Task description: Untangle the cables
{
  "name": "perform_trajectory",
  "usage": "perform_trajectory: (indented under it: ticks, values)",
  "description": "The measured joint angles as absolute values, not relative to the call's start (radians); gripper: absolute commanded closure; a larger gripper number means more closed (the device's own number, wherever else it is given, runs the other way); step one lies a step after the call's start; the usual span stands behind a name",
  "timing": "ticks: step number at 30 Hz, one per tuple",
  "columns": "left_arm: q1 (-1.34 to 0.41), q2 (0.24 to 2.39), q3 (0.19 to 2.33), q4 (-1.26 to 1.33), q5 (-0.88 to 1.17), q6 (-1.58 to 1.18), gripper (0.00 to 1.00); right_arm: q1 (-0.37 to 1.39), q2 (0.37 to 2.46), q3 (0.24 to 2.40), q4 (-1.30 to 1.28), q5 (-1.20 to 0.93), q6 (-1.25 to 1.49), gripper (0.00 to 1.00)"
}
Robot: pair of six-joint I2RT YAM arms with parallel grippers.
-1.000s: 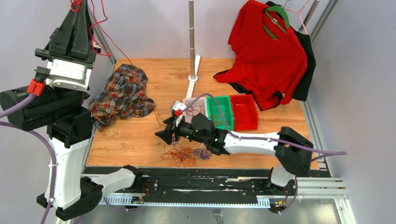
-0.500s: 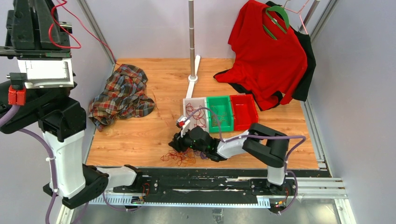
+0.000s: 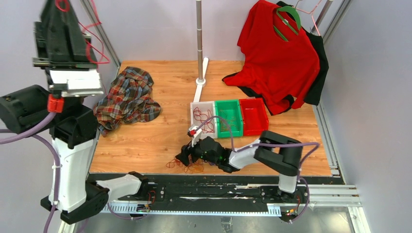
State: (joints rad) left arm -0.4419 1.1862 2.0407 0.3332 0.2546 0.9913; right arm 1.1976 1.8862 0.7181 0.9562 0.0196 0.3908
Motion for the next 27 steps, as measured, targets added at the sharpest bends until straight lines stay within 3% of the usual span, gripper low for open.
perform_trajectory:
  ticks: [11, 27]
  values:
    - [-0.442, 1.039, 1.670, 0.298, 0.284, 0.763, 1.00, 1.097, 1.512, 0.751, 0.870, -0.060, 0.419, 0.25]
    - [-0.517, 1.185, 1.593, 0.230, 0.321, 0.376, 1.00, 0.889, 1.448, 0.730, 0.815, -0.029, 0.490, 0.31]
